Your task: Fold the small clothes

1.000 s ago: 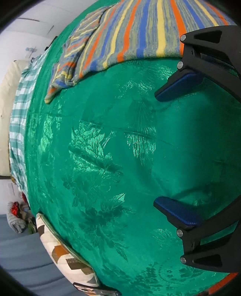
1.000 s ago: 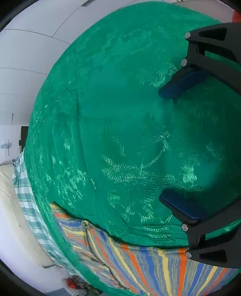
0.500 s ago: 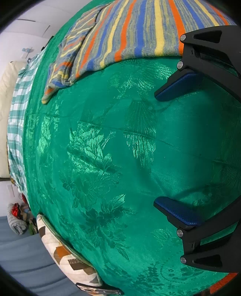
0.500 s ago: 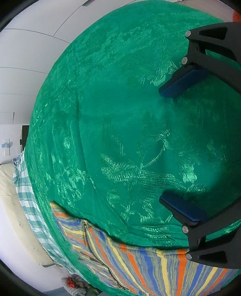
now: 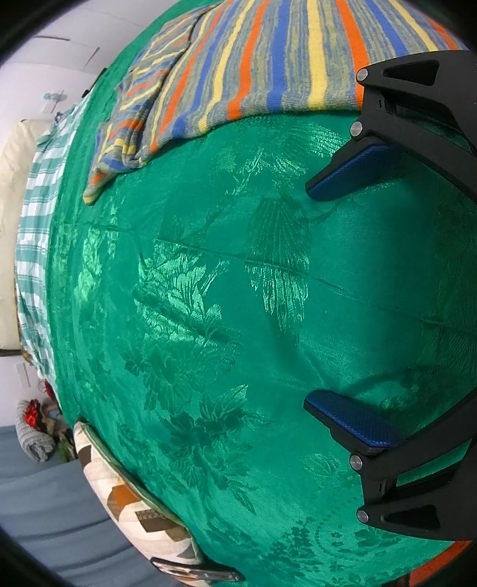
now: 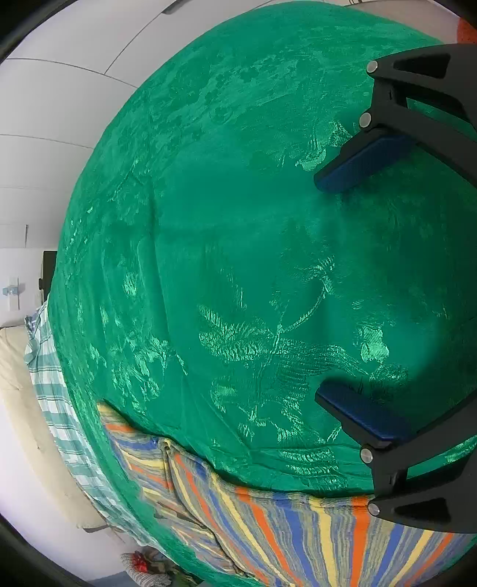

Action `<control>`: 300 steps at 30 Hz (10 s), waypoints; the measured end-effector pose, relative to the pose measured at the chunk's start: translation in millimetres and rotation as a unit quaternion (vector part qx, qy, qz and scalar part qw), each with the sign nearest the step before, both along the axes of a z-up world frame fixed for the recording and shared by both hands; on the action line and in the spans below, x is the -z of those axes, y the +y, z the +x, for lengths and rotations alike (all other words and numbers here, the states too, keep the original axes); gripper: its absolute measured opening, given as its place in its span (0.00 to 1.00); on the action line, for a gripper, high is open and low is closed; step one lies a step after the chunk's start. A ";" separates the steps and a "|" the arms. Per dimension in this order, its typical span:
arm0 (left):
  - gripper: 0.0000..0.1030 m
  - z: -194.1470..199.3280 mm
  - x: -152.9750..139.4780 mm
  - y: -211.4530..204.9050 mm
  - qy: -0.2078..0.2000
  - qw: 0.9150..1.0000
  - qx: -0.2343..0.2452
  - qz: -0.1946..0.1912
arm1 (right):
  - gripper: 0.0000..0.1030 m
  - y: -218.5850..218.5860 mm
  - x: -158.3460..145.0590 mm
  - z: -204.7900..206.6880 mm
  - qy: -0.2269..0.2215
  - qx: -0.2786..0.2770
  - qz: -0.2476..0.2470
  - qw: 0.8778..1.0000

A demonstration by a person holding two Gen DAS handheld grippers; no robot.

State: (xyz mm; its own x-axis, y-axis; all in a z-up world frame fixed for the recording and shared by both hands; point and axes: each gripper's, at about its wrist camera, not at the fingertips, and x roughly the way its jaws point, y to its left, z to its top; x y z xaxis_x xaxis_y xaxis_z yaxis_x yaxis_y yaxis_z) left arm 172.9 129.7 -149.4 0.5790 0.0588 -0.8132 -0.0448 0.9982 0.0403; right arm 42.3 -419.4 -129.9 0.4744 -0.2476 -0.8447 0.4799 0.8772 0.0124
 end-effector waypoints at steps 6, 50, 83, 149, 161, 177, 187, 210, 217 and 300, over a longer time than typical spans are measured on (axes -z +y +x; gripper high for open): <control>0.99 -4.2 -18.7 9.4 0.056 0.998 -0.003 -0.036 | 0.99 -4.9 -10.5 -0.8 0.021 0.002 0.041 0.999; 0.04 175.0 -83.2 -53.6 0.081 0.926 0.060 -0.363 | 0.06 -19.4 -51.6 174.3 -0.150 -0.080 0.448 0.878; 0.06 122.5 -27.2 -94.3 0.080 0.988 0.101 -0.081 | 0.10 36.8 -5.4 174.9 -0.010 -0.176 0.248 0.953; 0.98 -54.8 -15.5 -74.3 -0.002 0.998 0.070 0.008 | 0.75 125.6 -48.1 6.0 -0.002 -0.137 -0.118 0.984; 1.00 -58.7 -8.3 -76.3 -0.017 0.997 0.078 0.016 | 0.77 115.5 -41.0 7.7 0.022 -0.108 -0.145 0.983; 1.00 -58.8 -8.2 -75.6 -0.014 0.997 0.078 0.017 | 0.77 112.4 -42.0 6.3 0.027 -0.100 -0.158 0.982; 1.00 -58.4 -8.3 -75.6 -0.014 0.997 0.078 0.017 | 0.77 111.5 -41.5 7.3 0.029 -0.098 -0.160 0.982; 1.00 -57.8 -11.1 -77.1 -0.011 0.997 0.078 0.025 | 0.77 108.3 -40.5 5.8 0.029 -0.096 -0.157 0.982; 0.99 -76.4 -65.8 -132.1 -0.067 0.982 0.171 0.053 | 0.77 76.9 -57.4 13.0 -0.015 -0.089 -0.081 0.993; 0.95 -53.3 -28.4 -93.9 0.044 0.990 0.094 -0.092 | 0.86 222.6 -48.8 19.2 -0.040 -0.184 0.003 0.982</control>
